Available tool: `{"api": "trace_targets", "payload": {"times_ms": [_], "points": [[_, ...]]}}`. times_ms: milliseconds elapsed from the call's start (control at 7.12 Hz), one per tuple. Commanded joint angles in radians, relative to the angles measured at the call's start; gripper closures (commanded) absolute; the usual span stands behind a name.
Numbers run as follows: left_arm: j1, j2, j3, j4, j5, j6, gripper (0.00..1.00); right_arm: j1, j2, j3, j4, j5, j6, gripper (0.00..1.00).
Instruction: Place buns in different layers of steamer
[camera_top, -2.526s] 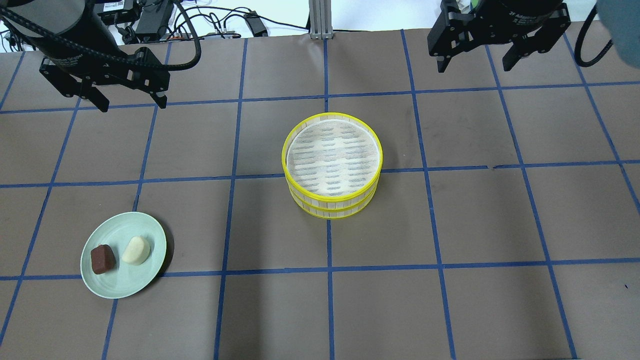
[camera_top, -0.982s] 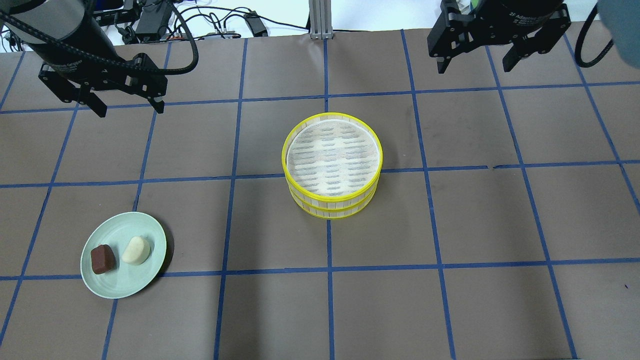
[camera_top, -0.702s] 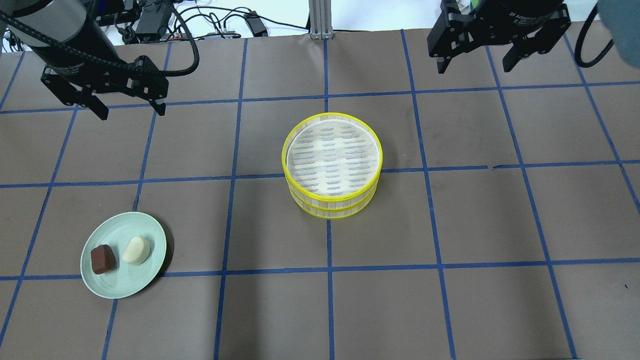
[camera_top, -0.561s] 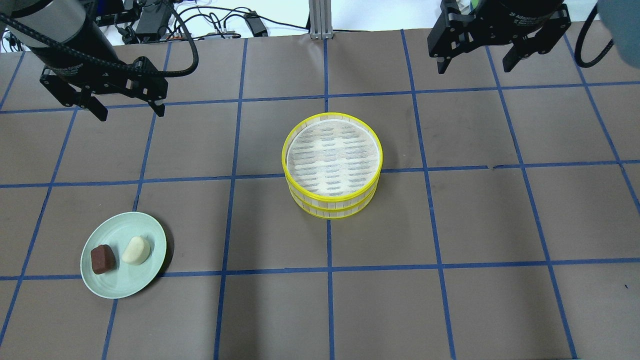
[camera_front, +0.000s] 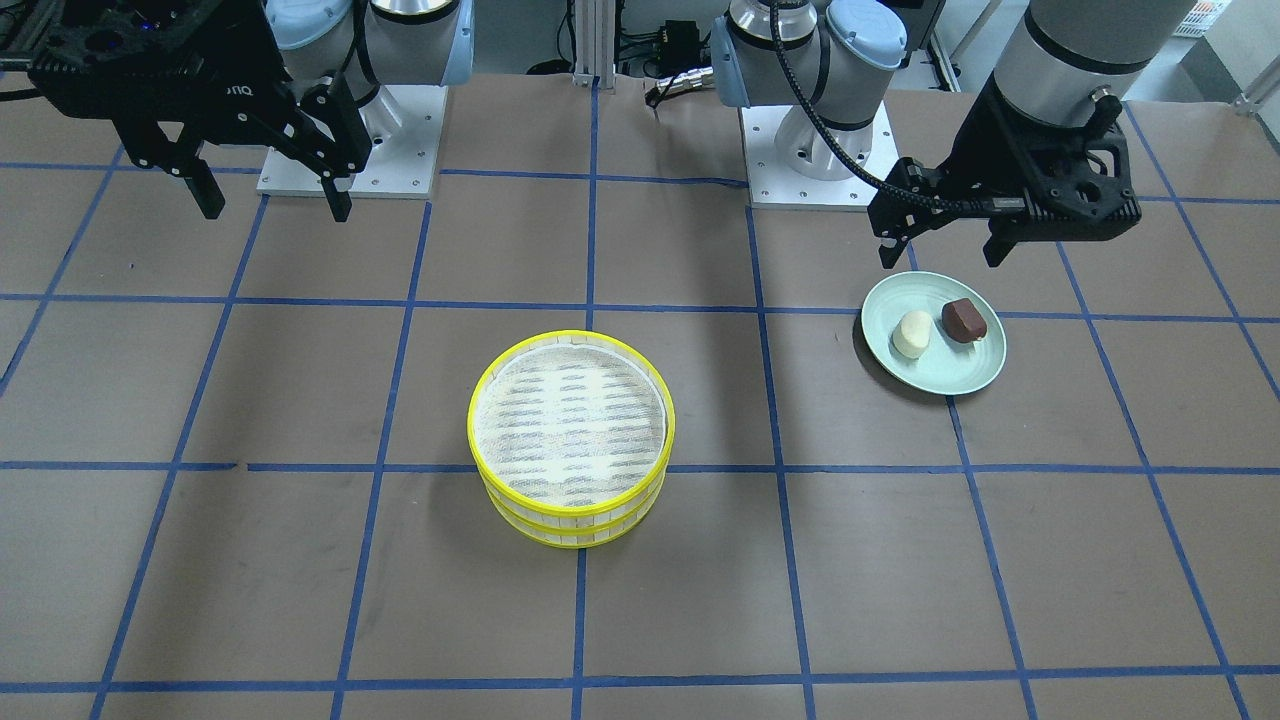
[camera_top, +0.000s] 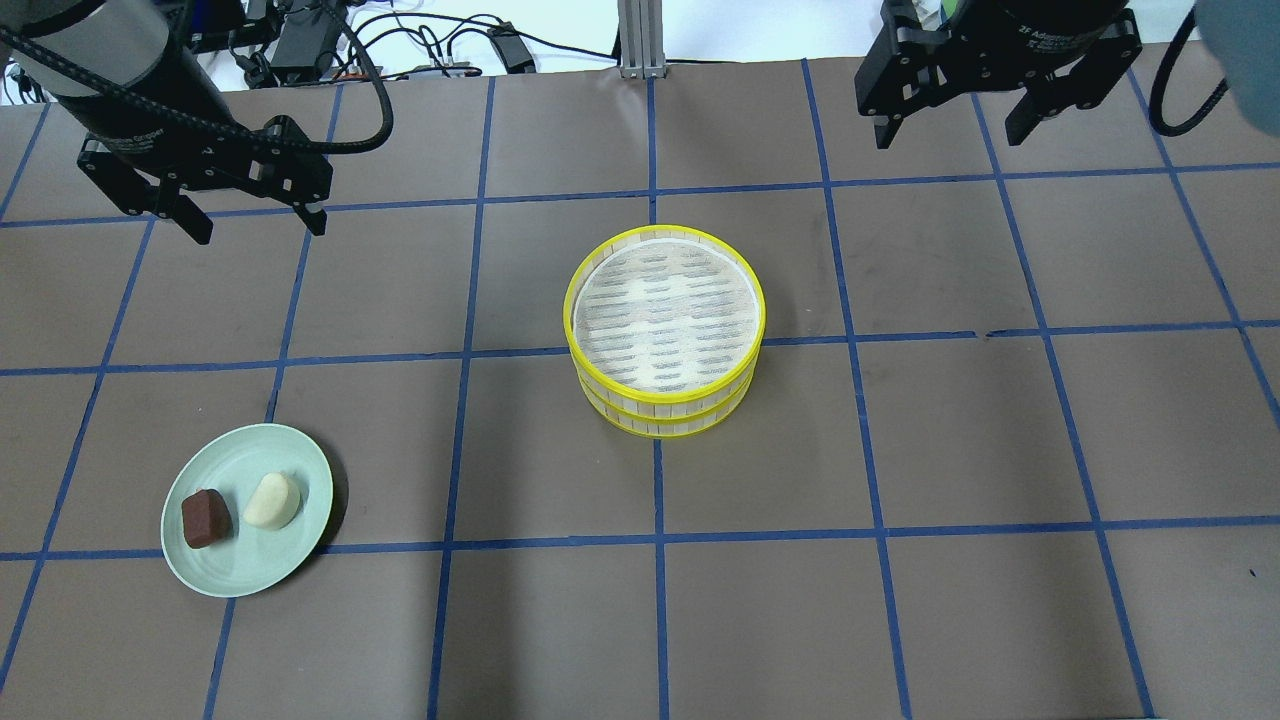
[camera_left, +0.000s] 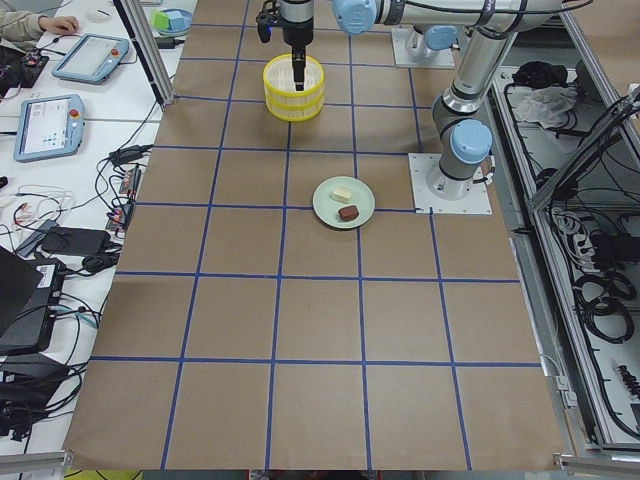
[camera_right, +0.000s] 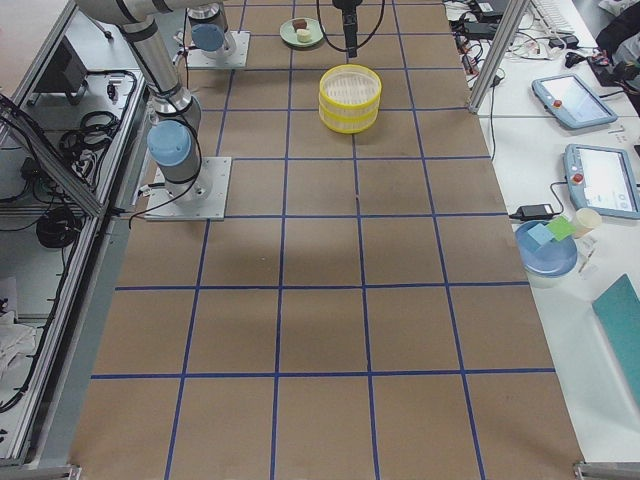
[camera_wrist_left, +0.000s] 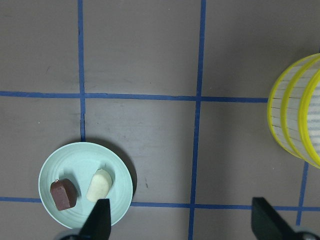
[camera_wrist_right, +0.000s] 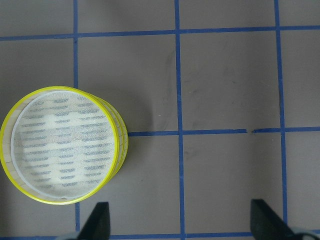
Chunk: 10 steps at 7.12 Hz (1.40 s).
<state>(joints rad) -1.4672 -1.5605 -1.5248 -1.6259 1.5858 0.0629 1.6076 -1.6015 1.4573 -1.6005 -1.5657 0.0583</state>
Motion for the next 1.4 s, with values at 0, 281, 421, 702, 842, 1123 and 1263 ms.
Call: {"api": "trace_targets", "payload": {"times_ms": [0,281,421,702,842,1123,1263], "points": [[0.002,0.003,0.000,-0.008,0.002,0.017,0.00,0.000,0.000,0.002,0.001,-0.001,0.000,0.00],[0.065,0.000,-0.035,-0.002,0.007,0.023,0.00,0.000,-0.002,0.002,0.001,-0.001,0.000,0.00],[0.064,0.005,-0.052,-0.002,0.008,0.022,0.00,0.000,-0.002,0.002,0.001,-0.001,0.000,0.00],[0.061,0.017,-0.054,0.000,-0.003,0.022,0.00,0.000,-0.002,0.002,0.002,-0.001,0.000,0.00],[0.064,0.019,-0.055,0.003,0.009,0.034,0.00,0.000,-0.002,0.002,0.004,-0.004,0.006,0.00],[0.164,0.010,-0.124,-0.003,0.007,0.165,0.00,0.008,0.018,0.085,-0.015,0.001,0.009,0.00],[0.239,-0.010,-0.155,0.004,0.005,0.261,0.00,0.011,0.043,0.097,-0.069,0.001,0.006,0.00]]}}
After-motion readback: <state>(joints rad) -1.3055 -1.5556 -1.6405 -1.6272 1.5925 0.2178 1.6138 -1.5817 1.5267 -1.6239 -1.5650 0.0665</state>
